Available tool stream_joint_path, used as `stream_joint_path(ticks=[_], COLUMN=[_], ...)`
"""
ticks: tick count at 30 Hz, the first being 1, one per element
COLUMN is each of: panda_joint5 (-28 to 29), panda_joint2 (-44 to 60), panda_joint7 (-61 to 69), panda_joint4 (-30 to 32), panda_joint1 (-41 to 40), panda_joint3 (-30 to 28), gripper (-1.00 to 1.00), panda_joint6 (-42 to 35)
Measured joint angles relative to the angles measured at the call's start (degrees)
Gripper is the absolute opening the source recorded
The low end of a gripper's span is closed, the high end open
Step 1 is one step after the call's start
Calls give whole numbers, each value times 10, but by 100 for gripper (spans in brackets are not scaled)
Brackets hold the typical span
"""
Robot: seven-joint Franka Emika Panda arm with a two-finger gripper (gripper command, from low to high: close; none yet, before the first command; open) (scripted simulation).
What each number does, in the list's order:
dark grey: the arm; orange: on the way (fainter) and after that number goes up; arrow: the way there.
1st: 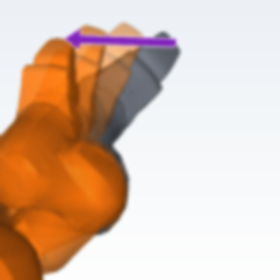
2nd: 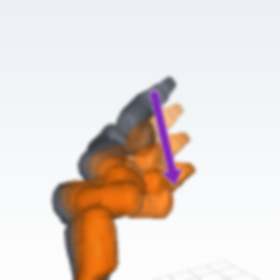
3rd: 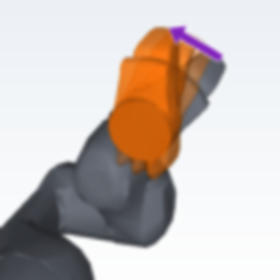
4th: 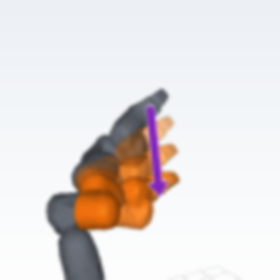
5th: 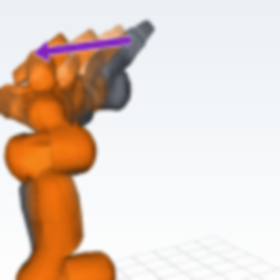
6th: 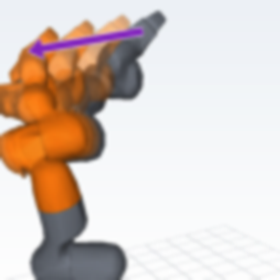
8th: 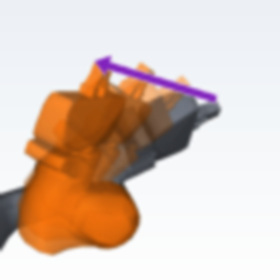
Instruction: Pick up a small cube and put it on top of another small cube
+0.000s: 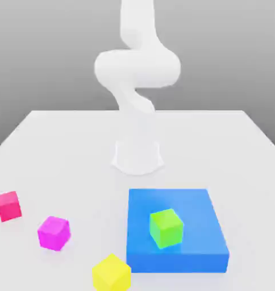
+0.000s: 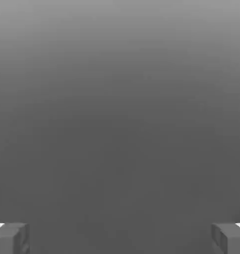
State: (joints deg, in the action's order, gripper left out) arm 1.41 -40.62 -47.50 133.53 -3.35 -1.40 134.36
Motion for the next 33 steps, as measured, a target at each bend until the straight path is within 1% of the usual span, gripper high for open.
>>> stream_joint_path(ticks=[9, 15, 18, 22, 24, 28, 29, 33], panda_joint5=[36, 26, -2, -70, -111, -178, -191, -190], panda_joint2=[188, 312, 376, 465, 509, 592, 610, 610], panda_joint7=[-49, -58, -45, -7, 20, 69, 79, 78], panda_joint4=[64, 106, 127, 154, 158, 144, 140, 140], panda_joint1=[-112, -172, -212, -266, -289, -342, -354, -355], panda_joint3=[-76, -144, -177, -190, -177, -115, -101, -101], gripper=[0, 0, 0, 0, 0, 0, -100, -100], panda_joint6=[93, 156, 187, 227, 251, 312, 326, 326])
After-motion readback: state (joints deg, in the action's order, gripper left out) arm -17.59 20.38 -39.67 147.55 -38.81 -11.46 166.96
